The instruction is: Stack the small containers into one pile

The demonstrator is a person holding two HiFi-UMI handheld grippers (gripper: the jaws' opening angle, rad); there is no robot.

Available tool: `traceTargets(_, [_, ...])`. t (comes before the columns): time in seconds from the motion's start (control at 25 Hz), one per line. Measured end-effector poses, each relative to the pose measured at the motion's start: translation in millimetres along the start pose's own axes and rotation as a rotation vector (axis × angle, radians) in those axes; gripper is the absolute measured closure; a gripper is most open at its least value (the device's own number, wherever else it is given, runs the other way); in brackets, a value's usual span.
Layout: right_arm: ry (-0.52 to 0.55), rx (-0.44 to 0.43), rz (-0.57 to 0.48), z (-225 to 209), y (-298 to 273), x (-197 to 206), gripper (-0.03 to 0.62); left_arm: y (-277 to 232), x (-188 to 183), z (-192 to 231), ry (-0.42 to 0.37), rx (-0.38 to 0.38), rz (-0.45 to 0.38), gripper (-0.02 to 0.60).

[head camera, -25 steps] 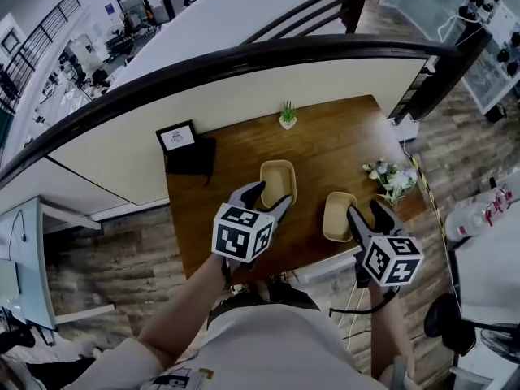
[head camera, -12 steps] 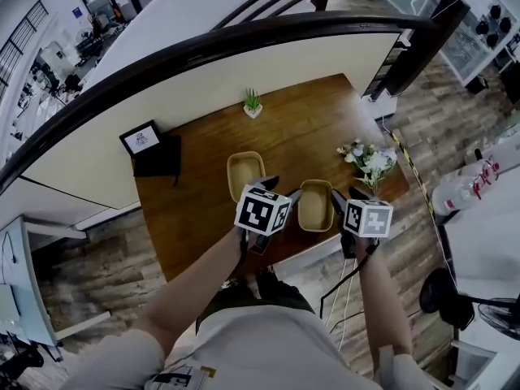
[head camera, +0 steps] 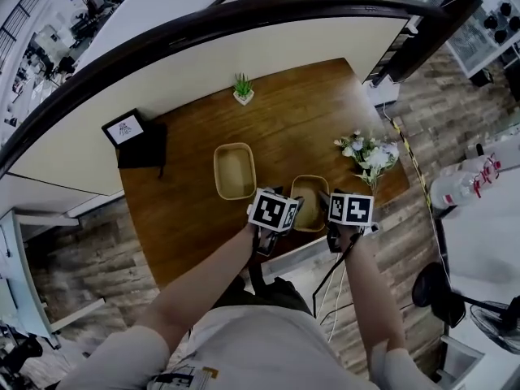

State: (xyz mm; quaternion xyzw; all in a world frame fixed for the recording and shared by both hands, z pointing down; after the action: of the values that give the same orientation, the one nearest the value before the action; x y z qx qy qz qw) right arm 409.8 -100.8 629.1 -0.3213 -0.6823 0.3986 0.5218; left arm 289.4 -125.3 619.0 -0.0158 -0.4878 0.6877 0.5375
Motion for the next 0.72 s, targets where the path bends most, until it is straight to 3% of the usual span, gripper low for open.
traceTargets(0.48, [-0.091,0.03,0.092,-18,-39,25,0.469,-41,47,14,0.098,0.041,0.129,0.457])
traceTargets(0.56, [-0.1,0.026,0.084,-17,-38,25,0.521,-40,47,14,0.101,0.04,0.122,0.52])
traceTargets(0.6, [-0.106,0.025,0.077,-17,-37,24,0.555,-39,45,15,0.107,0.041,0.113,0.528])
traceTargets(0.72, [-0.121,0.014,0.052,-13,-32,19,0.569,-32,38,17,0.118,0.047,0.079,0.541])
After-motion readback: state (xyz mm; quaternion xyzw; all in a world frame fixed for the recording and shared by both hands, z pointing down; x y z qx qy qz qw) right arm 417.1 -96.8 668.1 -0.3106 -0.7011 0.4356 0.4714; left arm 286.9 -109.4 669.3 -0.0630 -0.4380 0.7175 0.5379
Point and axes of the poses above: the fingertips, and each gripper's own axes: y backward along the fingers, z to its left, x out of its underside, the point moved 2 cm from there along y, backward along the fingers, and after that the axes turned 5 degrees about x, right-handed, at the moved point
